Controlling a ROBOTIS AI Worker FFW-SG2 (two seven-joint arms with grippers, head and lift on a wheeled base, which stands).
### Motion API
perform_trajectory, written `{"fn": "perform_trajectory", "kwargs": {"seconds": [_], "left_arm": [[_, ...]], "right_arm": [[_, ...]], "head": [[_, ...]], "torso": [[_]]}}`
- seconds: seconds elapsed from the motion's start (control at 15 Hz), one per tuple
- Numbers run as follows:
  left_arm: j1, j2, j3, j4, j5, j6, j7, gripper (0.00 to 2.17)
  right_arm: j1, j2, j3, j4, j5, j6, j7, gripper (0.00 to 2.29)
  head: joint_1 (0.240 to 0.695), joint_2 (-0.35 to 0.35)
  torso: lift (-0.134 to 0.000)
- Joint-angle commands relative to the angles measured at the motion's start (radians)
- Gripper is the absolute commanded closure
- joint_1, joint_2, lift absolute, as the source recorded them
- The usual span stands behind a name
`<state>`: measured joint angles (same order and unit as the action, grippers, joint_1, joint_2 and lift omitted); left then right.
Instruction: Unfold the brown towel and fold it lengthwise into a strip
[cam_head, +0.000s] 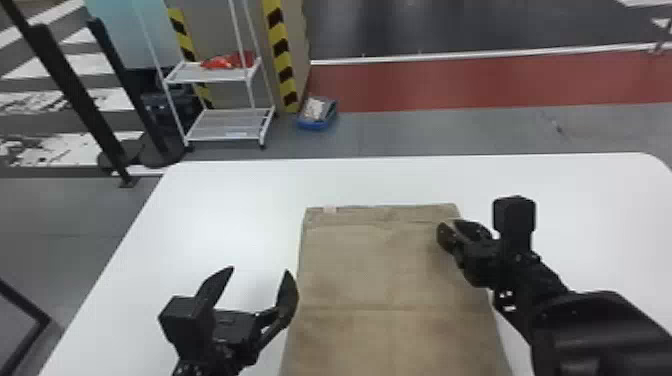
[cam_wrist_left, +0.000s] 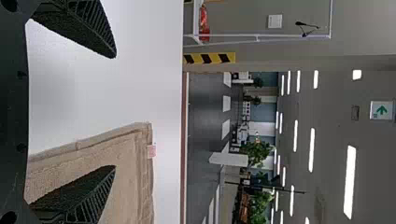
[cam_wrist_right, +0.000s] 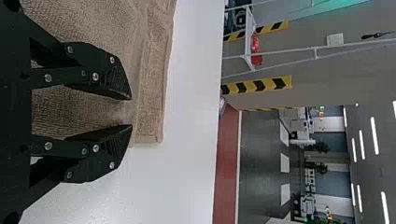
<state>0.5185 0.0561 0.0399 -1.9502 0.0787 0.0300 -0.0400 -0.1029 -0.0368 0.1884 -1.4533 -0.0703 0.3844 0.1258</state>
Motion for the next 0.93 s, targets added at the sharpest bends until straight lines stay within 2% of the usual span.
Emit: {"fn": "perform_trajectory", "kwargs": {"seconds": [0.0,0.07,0.2,0.33,0.53,0.67,0.87], "left_arm": [[0.000,0.005,0.000,0.002,0.006,0.000,0.000,0.02],[-0.002,0.007,0.000,0.004,0.009,0.000,0.000,0.02],[-0.002,0.010,0.000,0.005,0.012,0.000,0.000,0.02],[-0.002,0.013,0.000,0.005,0.015,0.000,0.000,0.02],[0.000,0.016,0.000,0.005,0.016,0.000,0.000,0.02],[0.000,0.016,0.000,0.005,0.016,-0.003,0.000,0.02],[-0.008,0.016,0.012,0.004,0.021,0.000,-0.001,0.02]], "right_arm": [[-0.004,0.000,-0.001,0.001,0.003,0.011,0.000,0.89],[-0.006,0.000,-0.001,0.001,0.004,0.023,0.000,0.97],[-0.001,0.000,-0.001,-0.001,0.000,0.020,0.000,0.97],[0.006,0.000,-0.001,-0.013,0.000,0.020,0.002,1.29],[0.017,0.000,-0.004,-0.035,-0.003,0.023,0.002,1.29],[0.054,0.000,-0.004,-0.111,-0.008,0.023,0.002,1.29],[0.154,-0.008,0.037,-0.329,-0.003,0.038,0.005,1.29]], "head": [[0.695,0.151],[0.695,0.151],[0.695,0.151],[0.695,0.152],[0.695,0.154],[0.695,0.155],[0.695,0.163]], "torso": [[-0.126],[-0.126],[-0.126],[-0.126],[-0.126],[-0.126],[-0.126]]}}
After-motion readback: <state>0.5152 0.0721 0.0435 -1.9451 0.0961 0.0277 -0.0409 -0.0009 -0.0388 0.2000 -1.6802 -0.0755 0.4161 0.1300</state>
